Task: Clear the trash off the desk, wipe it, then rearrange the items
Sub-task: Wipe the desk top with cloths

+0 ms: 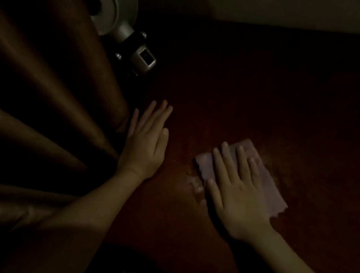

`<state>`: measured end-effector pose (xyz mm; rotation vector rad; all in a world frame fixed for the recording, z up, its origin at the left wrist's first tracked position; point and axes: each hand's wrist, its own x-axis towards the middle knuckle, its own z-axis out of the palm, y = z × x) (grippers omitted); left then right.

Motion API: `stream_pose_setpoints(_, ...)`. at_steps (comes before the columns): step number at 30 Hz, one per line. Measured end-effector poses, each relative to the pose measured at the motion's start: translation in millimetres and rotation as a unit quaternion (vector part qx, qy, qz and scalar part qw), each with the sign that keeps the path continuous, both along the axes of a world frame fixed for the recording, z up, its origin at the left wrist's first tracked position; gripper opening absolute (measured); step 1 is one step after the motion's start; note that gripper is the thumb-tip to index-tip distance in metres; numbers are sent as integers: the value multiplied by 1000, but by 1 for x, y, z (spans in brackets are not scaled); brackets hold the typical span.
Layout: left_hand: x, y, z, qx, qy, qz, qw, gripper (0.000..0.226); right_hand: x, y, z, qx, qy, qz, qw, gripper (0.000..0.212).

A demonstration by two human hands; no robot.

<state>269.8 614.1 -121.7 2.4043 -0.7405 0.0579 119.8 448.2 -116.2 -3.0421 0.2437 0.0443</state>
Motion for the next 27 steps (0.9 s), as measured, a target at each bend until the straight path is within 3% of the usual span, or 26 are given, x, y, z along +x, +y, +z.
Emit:
stream_pose_setpoints(2, -14, 9, 0, 9, -1, 17, 1000, 54, 10, 18, -4, 12, -4, -43, 999, 61)
stream_pose_setpoints(7, -50, 30, 3, 44, -1, 100, 994, 54, -36, 32, -5, -9, -16, 118, 993, 60)
stream_pose_setpoints(10, -64, 36, 2, 59, 21, 150, 987, 56, -67, 28, -2, -2, -12, 108, 994, 59)
stream_pose_setpoints(15, -92, 50, -1, 10, 85, 201, 976, 58, -70, 24, 1, -3, 0, 100, 995, 59)
stream_pose_setpoints(18, -99, 58, 1, -24, 158, 282, 946, 62, -68, 26, 1, 5, 7, 105, 994, 59)
stream_pose_setpoints(20, -100, 59, 1, -24, 191, 334, 923, 60, -49, 24, 1, 2, 8, 99, 995, 59)
stream_pose_setpoints(23, -97, 55, 6, 3, 168, 339, 926, 69, 10, 25, 1, 5, 11, 73, 997, 63)
stream_pose_setpoints(27, -94, 55, 2, -21, 161, 354, 921, 57, 80, 48, 1, 27, 32, 57, 998, 64)
